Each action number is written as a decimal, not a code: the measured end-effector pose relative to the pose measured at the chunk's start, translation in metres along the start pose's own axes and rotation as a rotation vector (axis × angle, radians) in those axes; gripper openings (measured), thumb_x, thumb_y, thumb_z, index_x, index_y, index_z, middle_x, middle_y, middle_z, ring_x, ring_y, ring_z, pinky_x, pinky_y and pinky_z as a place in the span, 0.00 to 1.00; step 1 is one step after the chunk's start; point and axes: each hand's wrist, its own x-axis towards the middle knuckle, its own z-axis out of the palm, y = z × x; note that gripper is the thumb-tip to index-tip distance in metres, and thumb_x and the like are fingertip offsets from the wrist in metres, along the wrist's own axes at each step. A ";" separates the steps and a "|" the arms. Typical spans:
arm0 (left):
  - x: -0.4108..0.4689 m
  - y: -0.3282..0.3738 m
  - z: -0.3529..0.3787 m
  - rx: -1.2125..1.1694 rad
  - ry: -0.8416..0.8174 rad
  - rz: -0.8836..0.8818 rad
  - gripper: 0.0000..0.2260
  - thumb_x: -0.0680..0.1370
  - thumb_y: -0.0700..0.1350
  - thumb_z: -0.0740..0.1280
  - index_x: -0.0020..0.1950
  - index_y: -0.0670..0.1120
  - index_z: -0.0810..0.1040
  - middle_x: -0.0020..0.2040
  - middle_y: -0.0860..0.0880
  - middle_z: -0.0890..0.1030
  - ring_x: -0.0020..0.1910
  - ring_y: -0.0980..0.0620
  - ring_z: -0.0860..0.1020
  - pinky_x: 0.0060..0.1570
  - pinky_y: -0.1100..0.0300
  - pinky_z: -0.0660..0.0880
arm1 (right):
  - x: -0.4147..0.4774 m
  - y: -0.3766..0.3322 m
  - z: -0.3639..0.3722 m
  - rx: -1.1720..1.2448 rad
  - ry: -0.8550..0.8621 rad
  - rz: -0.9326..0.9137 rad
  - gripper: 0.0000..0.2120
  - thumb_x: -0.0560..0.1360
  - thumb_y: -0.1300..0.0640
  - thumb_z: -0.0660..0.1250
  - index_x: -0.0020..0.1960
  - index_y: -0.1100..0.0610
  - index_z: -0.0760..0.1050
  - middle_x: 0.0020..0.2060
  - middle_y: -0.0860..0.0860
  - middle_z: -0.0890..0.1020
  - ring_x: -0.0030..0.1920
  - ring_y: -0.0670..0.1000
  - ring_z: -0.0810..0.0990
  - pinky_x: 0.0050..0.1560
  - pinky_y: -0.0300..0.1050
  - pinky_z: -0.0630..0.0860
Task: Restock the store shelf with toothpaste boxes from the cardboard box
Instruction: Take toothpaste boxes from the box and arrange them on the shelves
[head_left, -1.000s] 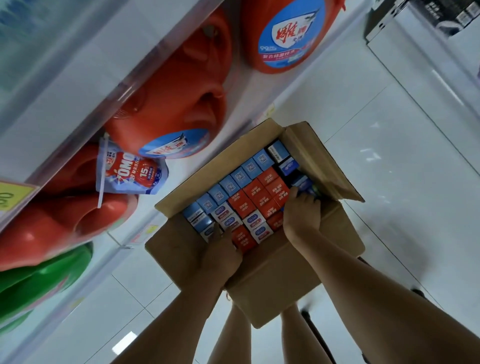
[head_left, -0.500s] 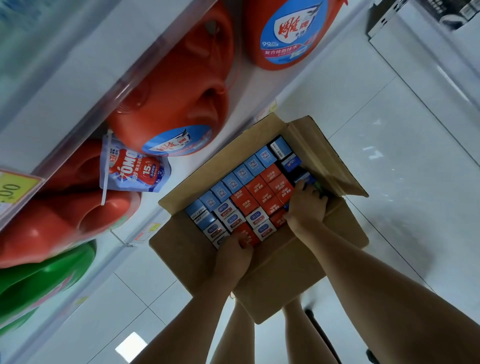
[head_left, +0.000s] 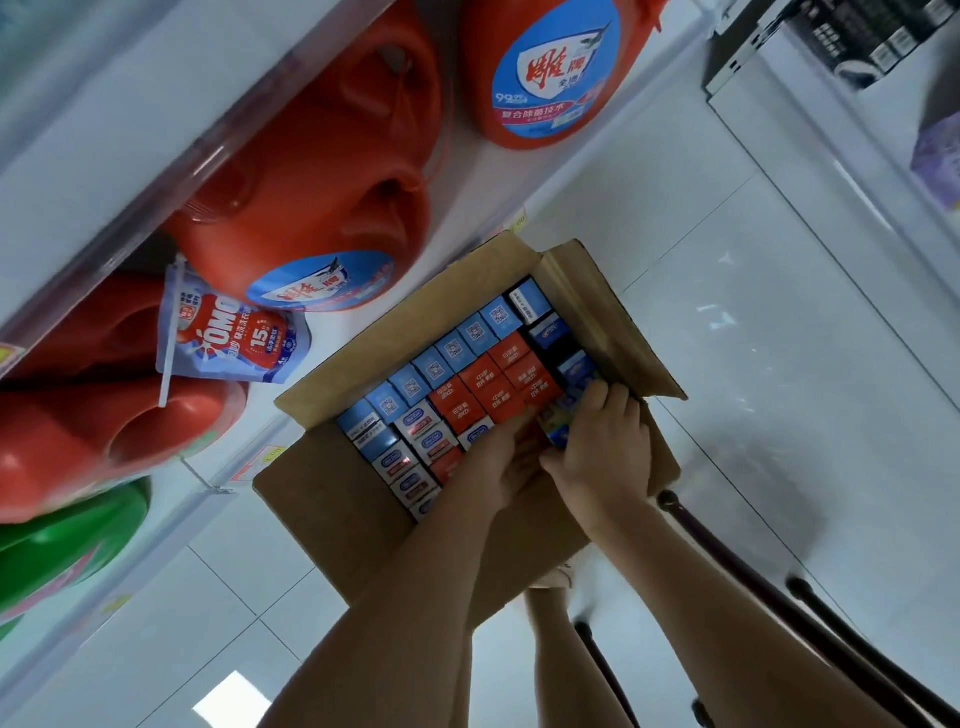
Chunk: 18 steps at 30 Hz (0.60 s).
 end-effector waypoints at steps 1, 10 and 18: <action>0.002 0.004 0.007 0.009 -0.025 -0.012 0.15 0.77 0.48 0.67 0.59 0.41 0.75 0.53 0.43 0.80 0.51 0.47 0.79 0.49 0.56 0.75 | -0.005 0.000 -0.007 0.016 0.011 -0.006 0.34 0.67 0.46 0.75 0.64 0.57 0.62 0.59 0.55 0.72 0.59 0.54 0.73 0.60 0.48 0.73; -0.018 0.036 0.051 0.756 -0.018 -0.200 0.26 0.70 0.58 0.72 0.60 0.43 0.74 0.59 0.42 0.77 0.58 0.44 0.77 0.58 0.50 0.76 | -0.063 -0.002 -0.042 0.151 0.106 -0.028 0.36 0.53 0.51 0.83 0.55 0.57 0.70 0.50 0.53 0.74 0.48 0.52 0.76 0.38 0.41 0.79; -0.060 0.026 0.010 0.750 0.080 -0.142 0.36 0.64 0.59 0.76 0.66 0.41 0.73 0.66 0.44 0.73 0.63 0.43 0.74 0.62 0.48 0.72 | -0.090 -0.003 -0.090 0.427 -0.275 -0.194 0.26 0.73 0.47 0.69 0.65 0.50 0.61 0.58 0.47 0.70 0.56 0.48 0.77 0.52 0.42 0.78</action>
